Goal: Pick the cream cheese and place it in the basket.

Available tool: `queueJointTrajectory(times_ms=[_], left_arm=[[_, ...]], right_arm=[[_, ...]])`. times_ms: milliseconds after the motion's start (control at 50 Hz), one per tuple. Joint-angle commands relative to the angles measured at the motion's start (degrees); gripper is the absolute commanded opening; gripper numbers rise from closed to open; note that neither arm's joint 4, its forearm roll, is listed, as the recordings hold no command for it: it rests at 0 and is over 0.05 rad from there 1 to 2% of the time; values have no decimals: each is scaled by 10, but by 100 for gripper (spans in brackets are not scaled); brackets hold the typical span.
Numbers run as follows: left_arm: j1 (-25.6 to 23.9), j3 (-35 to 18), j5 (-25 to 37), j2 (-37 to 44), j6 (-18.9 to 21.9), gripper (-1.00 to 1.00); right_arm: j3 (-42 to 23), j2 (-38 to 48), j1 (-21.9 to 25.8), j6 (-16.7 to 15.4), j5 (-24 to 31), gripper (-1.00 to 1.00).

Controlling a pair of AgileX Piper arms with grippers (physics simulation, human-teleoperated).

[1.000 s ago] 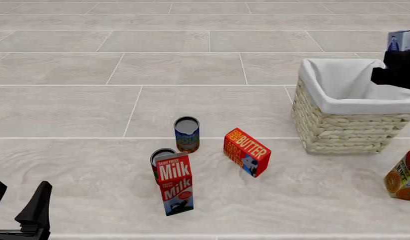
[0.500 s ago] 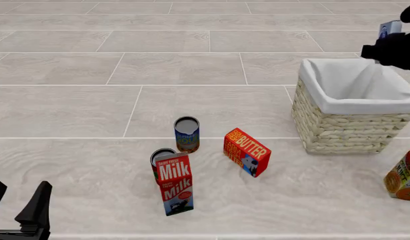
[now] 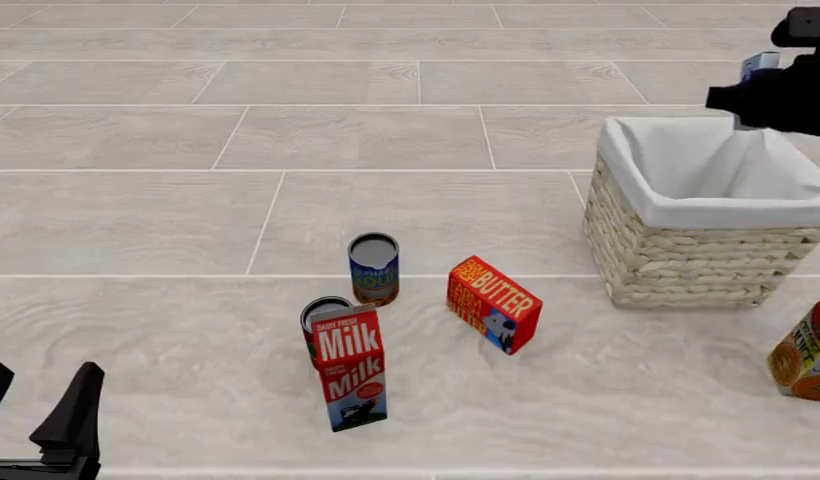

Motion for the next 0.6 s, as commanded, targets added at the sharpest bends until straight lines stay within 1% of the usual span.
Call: queueJointTrajectory(times_ms=[20,100,120,240,260,360,380,420,460,600], left_arm=[[0,0,0,0,0,100],[0,0,0,0,0,100],[0,0,0,0,0,100],[0,0,0,0,0,100],[0,0,0,0,0,100],[0,0,0,0,0,100],[0,0,0,0,0,100],[0,0,0,0,0,100],[0,0,0,0,0,100],[0,0,0,0,0,100]], right_arm=[[-40,29,-5,8,10,-100],[-48,38,-7,7,13,-100],[-48,43,-6,3,12,-100],[-48,54,-12,12,4,-100],[-50,55,-14,18,3,-100],[-50,60,-12,21,-2,-100],[-50,62,-12,18,-1,-100],[-49,67,-10,23,-6,-100],[-46,69,-10,17,-6,-100],[-31,74,-14,20,-20,-100]])
